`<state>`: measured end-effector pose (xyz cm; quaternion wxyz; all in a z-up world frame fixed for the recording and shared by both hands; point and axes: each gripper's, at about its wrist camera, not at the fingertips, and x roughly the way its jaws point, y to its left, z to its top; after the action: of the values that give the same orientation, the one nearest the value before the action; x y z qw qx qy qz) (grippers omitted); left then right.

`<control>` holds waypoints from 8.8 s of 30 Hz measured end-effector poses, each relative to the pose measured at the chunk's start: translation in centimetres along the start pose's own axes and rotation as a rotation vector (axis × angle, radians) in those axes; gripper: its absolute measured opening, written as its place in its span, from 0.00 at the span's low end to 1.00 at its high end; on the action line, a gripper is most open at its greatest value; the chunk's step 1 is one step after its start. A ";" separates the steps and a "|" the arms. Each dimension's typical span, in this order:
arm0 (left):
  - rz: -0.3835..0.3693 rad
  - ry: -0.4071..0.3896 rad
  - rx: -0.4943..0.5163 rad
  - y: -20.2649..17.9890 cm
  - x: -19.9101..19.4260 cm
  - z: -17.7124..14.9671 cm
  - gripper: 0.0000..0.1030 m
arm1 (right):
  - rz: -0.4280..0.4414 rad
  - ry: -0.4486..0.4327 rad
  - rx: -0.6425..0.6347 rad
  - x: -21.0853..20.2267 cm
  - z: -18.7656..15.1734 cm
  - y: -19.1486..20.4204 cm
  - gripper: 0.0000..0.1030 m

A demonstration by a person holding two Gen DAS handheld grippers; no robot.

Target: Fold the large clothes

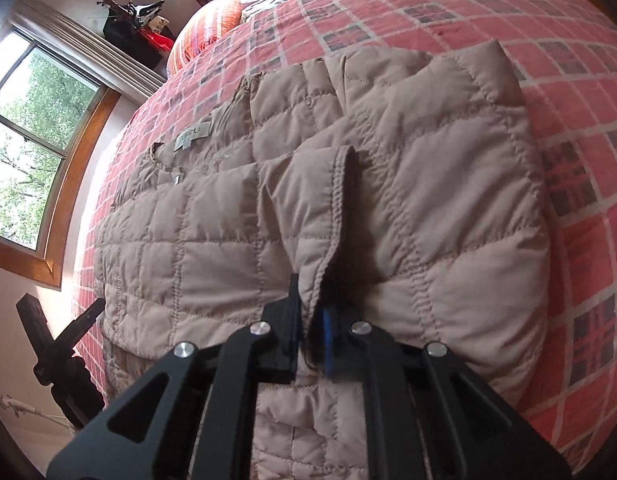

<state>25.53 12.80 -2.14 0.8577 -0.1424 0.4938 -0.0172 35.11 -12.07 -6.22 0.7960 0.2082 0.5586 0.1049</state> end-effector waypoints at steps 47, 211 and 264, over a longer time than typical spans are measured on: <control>0.129 -0.044 0.201 1.4 -13.1 -11.1 0.87 | -0.041 -0.090 -0.323 -12.9 -16.3 -0.7 0.67; 0.005 -0.061 0.018 1.5 -4.0 -0.1 0.76 | -0.014 -0.061 -0.081 -7.8 -3.4 -4.7 0.61; -0.225 -0.122 0.080 -4.1 -8.8 2.3 0.14 | 0.217 -0.137 -0.116 -12.4 -1.5 -4.3 0.10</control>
<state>23.48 10.89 7.39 0.8837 -0.1632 0.4207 -0.1244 29.07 -20.53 1.86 0.8269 0.2275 0.4704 0.2080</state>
